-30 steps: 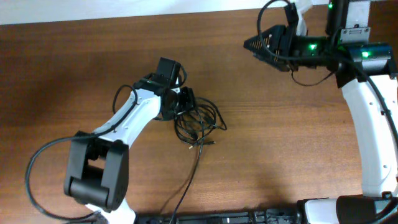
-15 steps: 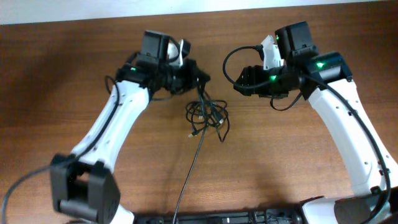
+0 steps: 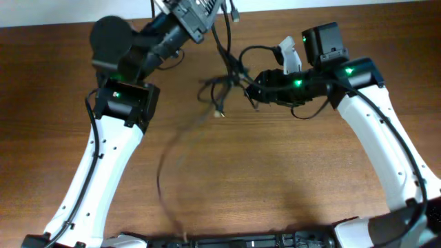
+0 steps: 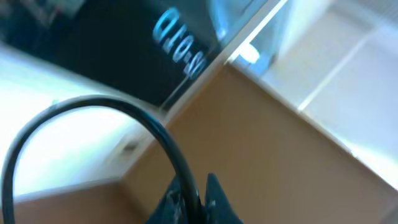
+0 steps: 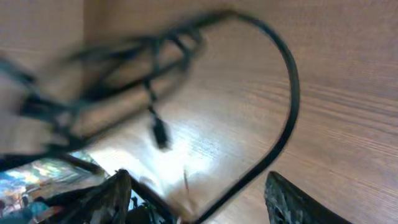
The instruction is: Untangle cables
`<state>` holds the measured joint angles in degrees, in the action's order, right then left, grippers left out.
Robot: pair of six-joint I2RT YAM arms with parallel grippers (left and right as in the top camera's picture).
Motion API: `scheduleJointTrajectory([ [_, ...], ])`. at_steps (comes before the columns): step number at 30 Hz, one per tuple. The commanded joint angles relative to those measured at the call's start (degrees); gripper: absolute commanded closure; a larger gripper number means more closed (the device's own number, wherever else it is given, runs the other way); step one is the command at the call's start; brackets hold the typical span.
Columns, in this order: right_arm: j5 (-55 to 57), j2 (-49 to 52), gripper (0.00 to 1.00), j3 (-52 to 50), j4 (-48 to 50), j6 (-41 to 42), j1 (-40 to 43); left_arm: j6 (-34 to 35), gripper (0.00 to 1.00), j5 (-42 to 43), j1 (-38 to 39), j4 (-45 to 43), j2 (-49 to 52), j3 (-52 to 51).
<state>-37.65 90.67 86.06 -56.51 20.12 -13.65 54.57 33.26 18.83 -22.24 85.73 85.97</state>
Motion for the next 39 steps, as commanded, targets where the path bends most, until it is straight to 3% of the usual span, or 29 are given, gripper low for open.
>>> scheduleJointTrajectory([
  [1,-1.3,3.0,0.34,0.0,1.3,0.5,-2.2,4.6,1.0,-9.4,-0.7,-9.2,-1.0,1.2],
  [3,-1.6,3.7,0.34,0.0,2.7,0.5,-3.2,4.5,1.0,-10.8,-1.7,-8.0,-1.0,1.3],
  [5,-1.6,4.2,0.35,0.0,4.6,0.5,-4.7,4.5,1.0,-10.3,-3.8,4.2,-1.0,1.3],
  [6,-1.6,4.3,0.44,0.0,5.4,0.5,-4.9,4.5,1.0,-10.1,-4.4,11.7,-1.0,1.3],
  [9,-0.2,4.3,0.84,0.0,6.0,3.2,-3.7,3.5,1.0,-10.2,-6.3,27.5,-1.0,1.3],
  [11,-0.3,4.3,0.86,0.0,6.0,4.2,-0.5,2.2,1.0,-9.7,-9.0,36.5,-1.0,1.3],
  [13,-0.3,4.3,0.59,0.0,6.5,5.7,0.4,2.2,1.0,-2.0,-9.5,35.0,-1.0,1.3],
  [14,-0.8,4.3,0.5,0.0,7.6,5.7,0.1,2.2,1.0,3.6,-9.5,30.0,-1.0,1.3],
  [15,-1.6,4.3,0.37,0.0,9.1,5.7,-0.9,3.4,1.0,12.6,-9.5,18.2,-1.0,1.3],
  [17,-1.3,4.3,0.2,0.0,11.7,5.9,-2.8,7.0,1.0,18.7,-8.7,8.7,-1.0,1.3],
  [22,10.4,6.3,0.14,0.0,15.7,13.9,-7.1,7.8,1.0,20.6,-5.8,7.5,-1.2,1.3],
  [25,9.4,7.7,0.13,0.0,20.6,14.4,-7.0,13.0,1.0,22.5,-5.8,7.5,-1.4,1.3],
  [26,9.4,8.3,0.32,0.0,20.9,14.9,-7.0,13.6,1.0,22.9,-5.8,7.5,-1.4,1.3],
  [29,9.4,10.4,0.4,0.0,19.0,14.9,-7.9,13.6,1.0,22.9,-5.9,7.5,-1.4,1.3],
  [30,9.4,11.5,0.48,0.0,18.9,14.9,-8.6,13.6,1.0,23.0,-5.9,7.6,-1.4,1.3],
  [32,9.5,13.2,0.93,0.0,19.0,14.9,-9.2,13.5,1.0,23.9,-5.9,8.0,-1.4,1.3],
  [35,9.4,13.8,0.96,0.0,18.3,14.9,-8.9,8.2,1.0,24.5,-7.9,13.9,-1.4,1.3],
  [37,9.4,12.7,0.96,0.1,15.9,14.9,-7.4,0.6,1.0,18.7,-12.2,30.6,-1.4,1.3],
  [39,9.9,10.4,0.96,0.2,12.2,14.8,-4.5,-3.9,1.0,5.0,-16.6,48.4,-1.4,1.3],
])
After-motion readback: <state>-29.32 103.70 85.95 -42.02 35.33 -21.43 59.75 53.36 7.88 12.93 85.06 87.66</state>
